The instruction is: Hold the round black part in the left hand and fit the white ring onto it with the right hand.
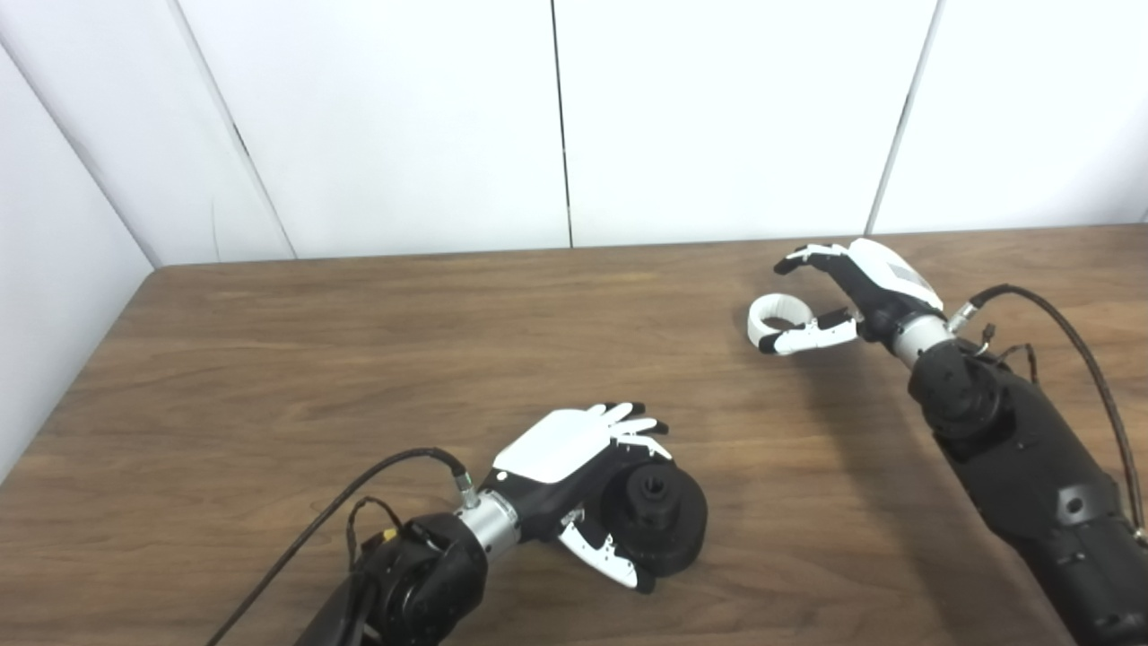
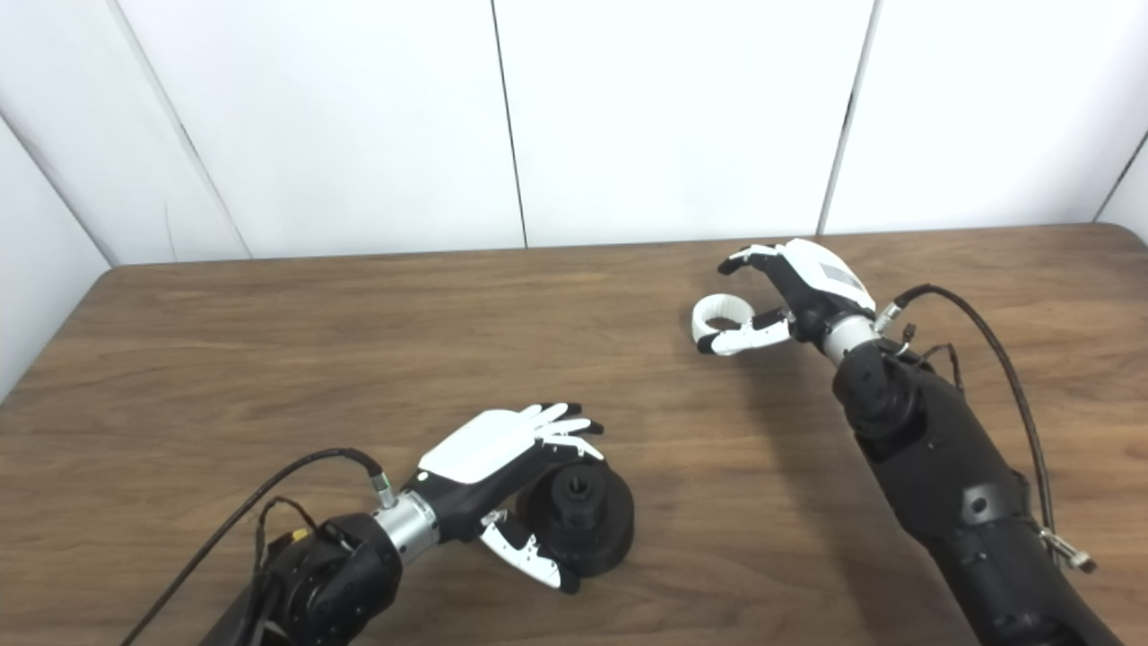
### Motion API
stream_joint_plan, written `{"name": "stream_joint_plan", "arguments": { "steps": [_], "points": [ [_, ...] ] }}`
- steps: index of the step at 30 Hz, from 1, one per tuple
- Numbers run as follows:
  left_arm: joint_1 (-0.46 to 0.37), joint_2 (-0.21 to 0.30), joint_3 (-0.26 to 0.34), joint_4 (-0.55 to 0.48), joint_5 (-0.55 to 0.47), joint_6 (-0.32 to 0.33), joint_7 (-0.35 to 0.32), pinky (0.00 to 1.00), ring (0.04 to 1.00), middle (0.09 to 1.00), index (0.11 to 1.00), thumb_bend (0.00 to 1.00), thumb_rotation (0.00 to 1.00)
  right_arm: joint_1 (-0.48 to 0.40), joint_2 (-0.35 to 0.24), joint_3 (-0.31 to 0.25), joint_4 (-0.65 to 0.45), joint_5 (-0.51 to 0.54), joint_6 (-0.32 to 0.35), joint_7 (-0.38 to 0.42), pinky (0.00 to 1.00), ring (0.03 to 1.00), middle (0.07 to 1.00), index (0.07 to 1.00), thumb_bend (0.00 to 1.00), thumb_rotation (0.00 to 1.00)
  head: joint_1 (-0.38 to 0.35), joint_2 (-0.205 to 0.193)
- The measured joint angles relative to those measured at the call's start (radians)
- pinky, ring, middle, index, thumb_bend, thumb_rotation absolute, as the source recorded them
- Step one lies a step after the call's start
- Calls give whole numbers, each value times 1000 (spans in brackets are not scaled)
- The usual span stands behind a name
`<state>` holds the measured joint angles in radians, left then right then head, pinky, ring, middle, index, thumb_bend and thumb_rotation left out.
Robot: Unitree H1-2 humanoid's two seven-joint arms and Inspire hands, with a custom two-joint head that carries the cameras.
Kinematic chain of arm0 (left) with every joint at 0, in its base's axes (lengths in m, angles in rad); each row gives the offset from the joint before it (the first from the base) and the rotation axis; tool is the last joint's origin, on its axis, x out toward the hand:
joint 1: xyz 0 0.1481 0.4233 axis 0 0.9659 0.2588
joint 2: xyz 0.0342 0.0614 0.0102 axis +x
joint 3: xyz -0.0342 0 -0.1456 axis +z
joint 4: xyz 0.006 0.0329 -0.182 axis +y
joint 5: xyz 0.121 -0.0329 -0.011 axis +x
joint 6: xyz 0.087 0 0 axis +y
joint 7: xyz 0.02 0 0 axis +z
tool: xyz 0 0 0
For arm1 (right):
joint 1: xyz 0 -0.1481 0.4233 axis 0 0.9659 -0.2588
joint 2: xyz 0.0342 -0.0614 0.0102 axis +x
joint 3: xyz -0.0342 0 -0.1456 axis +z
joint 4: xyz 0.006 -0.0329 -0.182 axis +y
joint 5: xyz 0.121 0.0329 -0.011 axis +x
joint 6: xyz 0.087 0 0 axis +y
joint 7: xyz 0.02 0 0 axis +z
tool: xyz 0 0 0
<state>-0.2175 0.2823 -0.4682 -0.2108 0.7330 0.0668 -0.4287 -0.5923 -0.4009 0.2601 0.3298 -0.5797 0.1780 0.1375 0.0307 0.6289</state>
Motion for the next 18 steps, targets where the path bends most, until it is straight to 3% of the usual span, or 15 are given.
{"name": "stream_joint_plan", "arguments": {
  "steps": [18],
  "points": [
    [1,0,1,0,0,-1,1,1000,1000,935,699,918,295,-4,1,8,52,-6,-1,9,916,983,924,764,881,392,3,2]
  ]
}}
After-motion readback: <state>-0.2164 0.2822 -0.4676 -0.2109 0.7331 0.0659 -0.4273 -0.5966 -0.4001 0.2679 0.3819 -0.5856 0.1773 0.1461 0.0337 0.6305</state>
